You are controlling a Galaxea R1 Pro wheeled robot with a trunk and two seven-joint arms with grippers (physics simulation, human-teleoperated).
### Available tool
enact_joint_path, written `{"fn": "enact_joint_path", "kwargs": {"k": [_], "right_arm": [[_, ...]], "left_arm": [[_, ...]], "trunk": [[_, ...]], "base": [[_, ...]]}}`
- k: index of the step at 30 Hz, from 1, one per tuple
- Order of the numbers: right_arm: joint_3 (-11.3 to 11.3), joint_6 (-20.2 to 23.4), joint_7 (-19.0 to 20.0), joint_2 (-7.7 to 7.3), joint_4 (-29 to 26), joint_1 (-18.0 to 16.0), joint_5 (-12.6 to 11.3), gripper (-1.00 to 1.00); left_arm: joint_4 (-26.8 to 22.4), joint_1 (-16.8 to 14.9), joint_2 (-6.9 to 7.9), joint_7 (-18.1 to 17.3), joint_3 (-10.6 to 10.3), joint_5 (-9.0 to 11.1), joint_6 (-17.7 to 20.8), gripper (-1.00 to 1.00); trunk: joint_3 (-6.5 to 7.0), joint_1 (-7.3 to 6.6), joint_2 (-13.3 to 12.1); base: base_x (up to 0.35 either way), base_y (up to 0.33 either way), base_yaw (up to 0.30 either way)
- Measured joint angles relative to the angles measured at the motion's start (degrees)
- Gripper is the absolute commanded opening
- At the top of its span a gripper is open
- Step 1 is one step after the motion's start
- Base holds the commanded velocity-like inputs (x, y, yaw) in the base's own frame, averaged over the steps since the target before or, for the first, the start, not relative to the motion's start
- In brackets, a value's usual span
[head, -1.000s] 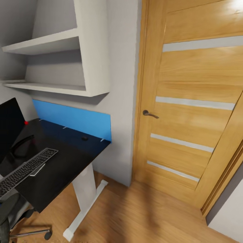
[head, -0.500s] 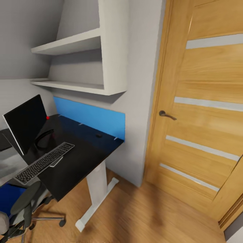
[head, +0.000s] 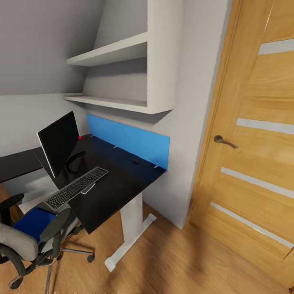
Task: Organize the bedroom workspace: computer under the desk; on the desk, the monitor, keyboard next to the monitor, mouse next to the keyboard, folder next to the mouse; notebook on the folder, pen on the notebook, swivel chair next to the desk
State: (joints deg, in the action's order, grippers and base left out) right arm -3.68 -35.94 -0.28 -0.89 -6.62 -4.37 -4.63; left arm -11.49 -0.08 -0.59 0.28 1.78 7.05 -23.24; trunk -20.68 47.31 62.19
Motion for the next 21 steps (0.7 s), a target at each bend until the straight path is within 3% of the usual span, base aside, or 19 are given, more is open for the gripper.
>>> {"fn": "enact_joint_path", "kwargs": {"k": [9, 17, 21], "right_arm": [[0.0, 0.0, -0.4, 0.06, -0.1, 0.0, 0.0, 1.0], [0.2, -0.1, -4.5, 0.24, -0.1, 0.0, 0.8, 1.0], [0.8, -1.1, -9.6, 0.46, 0.0, 0.0, 5.1, 1.0]], "left_arm": [[0.0, 0.0, 0.0, 0.0, 0.0, 0.0, -0.1, 1.0], [0.0, 0.0, 0.0, 0.0, 0.0, 0.0, -0.2, 1.0], [0.0, 0.0, 0.04, 0.0, 0.0, 0.0, -0.1, 1.0]], "trunk": [[-0.29, 0.0, 0.0], [-0.53, 0.0, 0.0], [-0.56, 0.0, 0.0]], "base": [[0.0, 0.0, 0.275], [0.0, 0.0, 0.275], [0.0, 0.0, 0.281]]}}
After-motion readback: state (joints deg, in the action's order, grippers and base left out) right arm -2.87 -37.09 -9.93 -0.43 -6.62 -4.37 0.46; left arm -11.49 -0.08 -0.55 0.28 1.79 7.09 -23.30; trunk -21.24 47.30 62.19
